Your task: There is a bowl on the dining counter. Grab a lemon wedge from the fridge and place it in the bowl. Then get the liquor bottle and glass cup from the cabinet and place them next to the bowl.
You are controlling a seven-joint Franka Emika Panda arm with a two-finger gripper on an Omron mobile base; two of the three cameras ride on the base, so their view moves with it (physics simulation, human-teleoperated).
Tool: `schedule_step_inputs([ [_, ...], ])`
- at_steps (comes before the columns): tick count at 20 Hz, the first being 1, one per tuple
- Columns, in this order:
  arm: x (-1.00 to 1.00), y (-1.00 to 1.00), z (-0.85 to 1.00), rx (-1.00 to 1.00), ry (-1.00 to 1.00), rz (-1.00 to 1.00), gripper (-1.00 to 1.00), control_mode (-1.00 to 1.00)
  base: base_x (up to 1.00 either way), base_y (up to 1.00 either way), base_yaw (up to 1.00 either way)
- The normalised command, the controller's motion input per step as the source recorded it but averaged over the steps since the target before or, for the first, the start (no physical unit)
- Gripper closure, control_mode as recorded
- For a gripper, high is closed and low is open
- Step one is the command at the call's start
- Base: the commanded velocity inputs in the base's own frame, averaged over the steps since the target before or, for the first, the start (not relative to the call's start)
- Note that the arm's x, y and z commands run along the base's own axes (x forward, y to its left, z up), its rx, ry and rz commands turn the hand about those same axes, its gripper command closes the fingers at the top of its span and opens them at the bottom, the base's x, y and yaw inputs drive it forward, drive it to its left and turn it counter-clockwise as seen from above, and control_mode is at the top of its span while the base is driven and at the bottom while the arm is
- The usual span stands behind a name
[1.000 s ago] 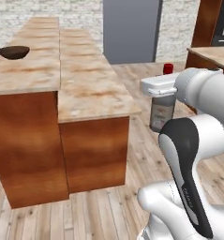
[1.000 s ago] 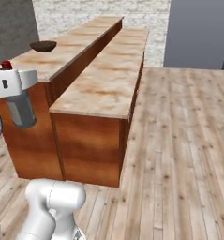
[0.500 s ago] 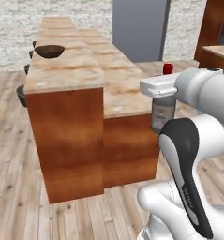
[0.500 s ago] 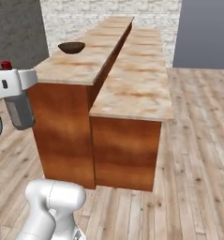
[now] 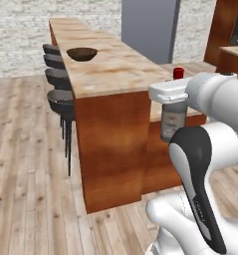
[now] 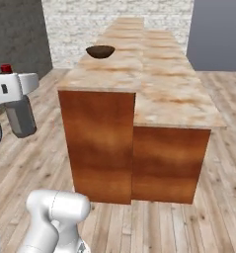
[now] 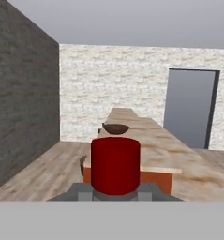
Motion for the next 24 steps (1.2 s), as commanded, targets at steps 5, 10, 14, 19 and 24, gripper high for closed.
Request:
schedule_step_inputs([
  [5,0.0,0.0,0.0,0.0,0.0,0.0,1.0,1.0,0.36,0.98,-0.41],
  [10,0.0,0.0,0.0,0.0,0.0,0.0,1.0,1.0,0.44,0.85,-0.57],
  [14,0.0,0.0,0.0,0.0,0.0,0.0,1.0,1.0,0.43,0.86,-0.56],
  [19,0.0,0.0,0.0,0.0,0.0,0.0,1.0,1.0,0.36,0.96,-0.51],
  [24,0.0,0.0,0.0,0.0,0.0,0.0,1.0,1.0,0.31,1.0,-0.48],
])
